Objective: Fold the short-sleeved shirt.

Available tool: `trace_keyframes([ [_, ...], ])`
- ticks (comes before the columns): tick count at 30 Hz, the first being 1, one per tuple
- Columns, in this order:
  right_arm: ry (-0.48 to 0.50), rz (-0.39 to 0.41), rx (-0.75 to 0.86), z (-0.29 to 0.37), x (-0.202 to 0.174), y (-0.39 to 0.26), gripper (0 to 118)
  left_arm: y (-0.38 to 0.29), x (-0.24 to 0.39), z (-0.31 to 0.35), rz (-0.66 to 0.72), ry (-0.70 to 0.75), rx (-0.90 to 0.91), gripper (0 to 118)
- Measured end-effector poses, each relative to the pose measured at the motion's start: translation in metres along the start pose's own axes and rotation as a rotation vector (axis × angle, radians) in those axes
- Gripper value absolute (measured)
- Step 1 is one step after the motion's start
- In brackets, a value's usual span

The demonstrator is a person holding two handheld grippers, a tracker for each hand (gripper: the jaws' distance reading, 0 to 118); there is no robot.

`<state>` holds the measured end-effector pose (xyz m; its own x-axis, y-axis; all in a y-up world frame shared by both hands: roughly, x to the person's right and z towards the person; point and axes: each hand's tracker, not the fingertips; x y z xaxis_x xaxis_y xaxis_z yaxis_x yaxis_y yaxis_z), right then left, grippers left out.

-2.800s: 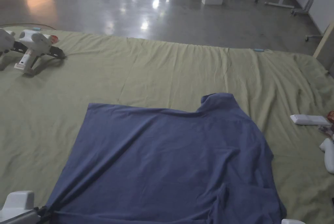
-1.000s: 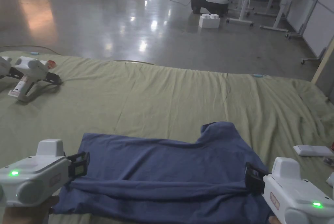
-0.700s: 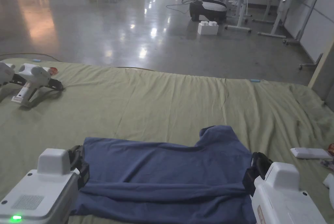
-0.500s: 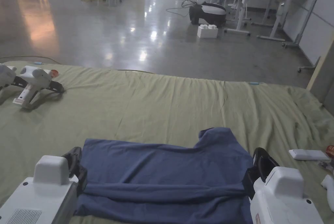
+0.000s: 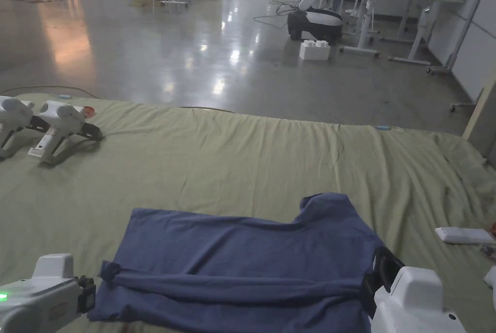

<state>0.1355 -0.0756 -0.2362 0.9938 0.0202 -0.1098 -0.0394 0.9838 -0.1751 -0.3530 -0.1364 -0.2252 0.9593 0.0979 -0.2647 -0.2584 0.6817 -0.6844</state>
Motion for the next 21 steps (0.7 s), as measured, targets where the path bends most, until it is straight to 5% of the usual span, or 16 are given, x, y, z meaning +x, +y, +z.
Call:
trace_keyframes([
  [4,-0.007,-0.002,-0.039,-0.004,0.004,-0.009,0,0.01,-0.01,-0.039,0.015,-0.01,-0.126,73],
  [9,-0.009,0.005,-0.103,-0.008,0.01,-0.016,0,0.006,-0.008,-0.08,0.001,0.041,-0.268,82],
  [13,-0.015,0.016,-0.134,-0.009,0.016,-0.024,0,-0.006,0.0,-0.085,-0.047,0.081,-0.274,70],
  [19,-0.026,0.008,-0.176,-0.013,0.023,-0.033,0,-0.013,0.023,-0.077,-0.16,0.057,-0.268,6],
  [21,-0.027,-0.001,-0.188,-0.015,0.026,-0.035,0,-0.014,0.025,-0.073,-0.16,0.049,-0.263,3],
])
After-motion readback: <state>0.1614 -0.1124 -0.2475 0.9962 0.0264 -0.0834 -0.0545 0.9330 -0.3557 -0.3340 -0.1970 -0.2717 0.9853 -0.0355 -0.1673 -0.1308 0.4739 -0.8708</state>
